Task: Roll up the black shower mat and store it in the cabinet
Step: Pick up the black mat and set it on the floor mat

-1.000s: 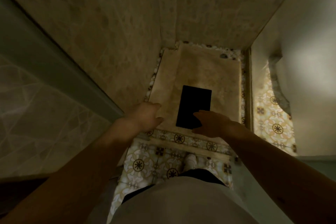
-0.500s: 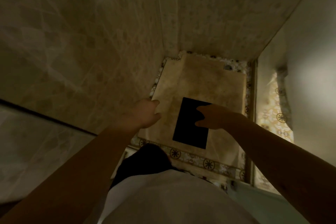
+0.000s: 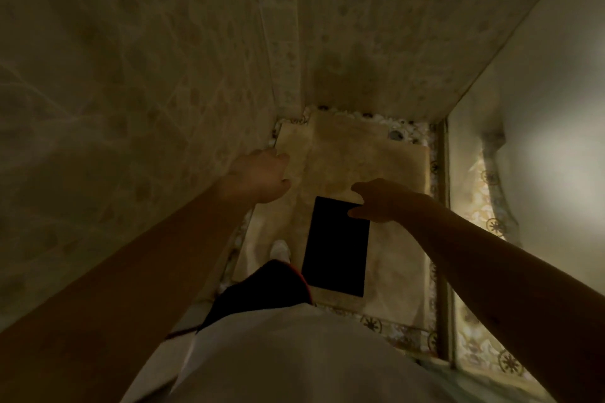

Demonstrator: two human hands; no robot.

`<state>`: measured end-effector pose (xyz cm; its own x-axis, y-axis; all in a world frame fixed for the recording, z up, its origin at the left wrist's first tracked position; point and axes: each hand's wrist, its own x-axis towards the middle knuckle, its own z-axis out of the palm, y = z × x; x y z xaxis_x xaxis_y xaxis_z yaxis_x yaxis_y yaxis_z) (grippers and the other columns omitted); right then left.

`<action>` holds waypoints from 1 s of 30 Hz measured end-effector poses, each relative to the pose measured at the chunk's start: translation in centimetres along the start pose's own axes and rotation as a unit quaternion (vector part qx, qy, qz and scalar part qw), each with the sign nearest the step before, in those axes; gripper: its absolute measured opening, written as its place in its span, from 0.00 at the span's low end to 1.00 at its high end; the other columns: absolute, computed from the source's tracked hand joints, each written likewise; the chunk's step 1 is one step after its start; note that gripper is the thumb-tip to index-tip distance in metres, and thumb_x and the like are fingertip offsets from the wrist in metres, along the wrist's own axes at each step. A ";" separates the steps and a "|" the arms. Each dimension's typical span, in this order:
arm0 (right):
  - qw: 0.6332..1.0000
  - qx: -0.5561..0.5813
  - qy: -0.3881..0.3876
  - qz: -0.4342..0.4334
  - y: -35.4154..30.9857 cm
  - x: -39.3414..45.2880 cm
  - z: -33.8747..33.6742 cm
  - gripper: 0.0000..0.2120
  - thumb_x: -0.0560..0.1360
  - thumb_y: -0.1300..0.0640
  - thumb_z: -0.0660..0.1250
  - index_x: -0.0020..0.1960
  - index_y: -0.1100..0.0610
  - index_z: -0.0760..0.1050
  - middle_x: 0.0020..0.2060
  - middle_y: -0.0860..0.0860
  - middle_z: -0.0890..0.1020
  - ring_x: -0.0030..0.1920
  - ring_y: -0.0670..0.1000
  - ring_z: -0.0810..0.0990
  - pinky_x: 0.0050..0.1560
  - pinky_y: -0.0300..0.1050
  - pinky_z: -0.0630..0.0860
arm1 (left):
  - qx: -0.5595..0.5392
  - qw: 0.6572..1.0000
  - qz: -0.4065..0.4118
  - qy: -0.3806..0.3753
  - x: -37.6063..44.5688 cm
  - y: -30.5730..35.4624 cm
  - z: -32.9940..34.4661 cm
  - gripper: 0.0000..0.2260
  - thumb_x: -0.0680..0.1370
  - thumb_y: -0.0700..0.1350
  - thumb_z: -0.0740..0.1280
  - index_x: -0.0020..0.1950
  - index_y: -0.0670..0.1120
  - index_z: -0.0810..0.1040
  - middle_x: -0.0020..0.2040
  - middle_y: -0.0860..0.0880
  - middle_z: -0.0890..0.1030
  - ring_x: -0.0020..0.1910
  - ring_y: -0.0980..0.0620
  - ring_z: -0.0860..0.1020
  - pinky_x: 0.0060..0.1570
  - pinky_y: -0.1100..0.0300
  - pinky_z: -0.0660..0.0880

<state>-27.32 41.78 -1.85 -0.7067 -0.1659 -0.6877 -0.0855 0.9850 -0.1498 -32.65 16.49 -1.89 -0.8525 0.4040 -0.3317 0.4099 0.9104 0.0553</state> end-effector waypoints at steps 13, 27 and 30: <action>0.998 0.007 -0.044 0.036 -4.1 16.7 -12.4 0.36 0.77 0.38 0.59 0.78 0.53 0.52 0.75 0.55 0.61 0.73 0.58 0.62 0.69 0.54 0.64 | 0.009 0.999 0.006 -0.035 15.7 -14.3 -5.1 0.31 0.78 0.62 0.57 0.76 0.49 0.55 0.76 0.42 0.59 0.70 0.38 0.64 0.62 0.41 0.67; 0.998 0.029 -0.025 0.059 -2.3 25.8 -19.9 0.36 0.76 0.38 0.60 0.77 0.53 0.54 0.74 0.55 0.63 0.72 0.57 0.63 0.69 0.54 0.64 | 0.019 0.995 0.066 -0.070 26.8 -18.7 -9.8 0.35 0.76 0.67 0.55 0.78 0.53 0.51 0.79 0.44 0.49 0.77 0.42 0.50 0.71 0.41 0.56; 0.997 0.032 -0.033 0.068 -0.9 28.8 -21.6 0.36 0.76 0.37 0.60 0.77 0.53 0.53 0.75 0.55 0.62 0.72 0.57 0.63 0.69 0.53 0.65 | 0.031 0.994 0.074 -0.079 30.7 -19.1 -10.6 0.36 0.76 0.67 0.55 0.78 0.52 0.51 0.80 0.44 0.48 0.77 0.42 0.50 0.71 0.42 0.56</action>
<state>-62.74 37.13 -6.18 -0.6613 -0.0354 -0.7493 0.0542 0.9940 -0.0948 -70.08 12.45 -3.12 -0.7217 0.5100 -0.4680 0.5510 0.8325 0.0575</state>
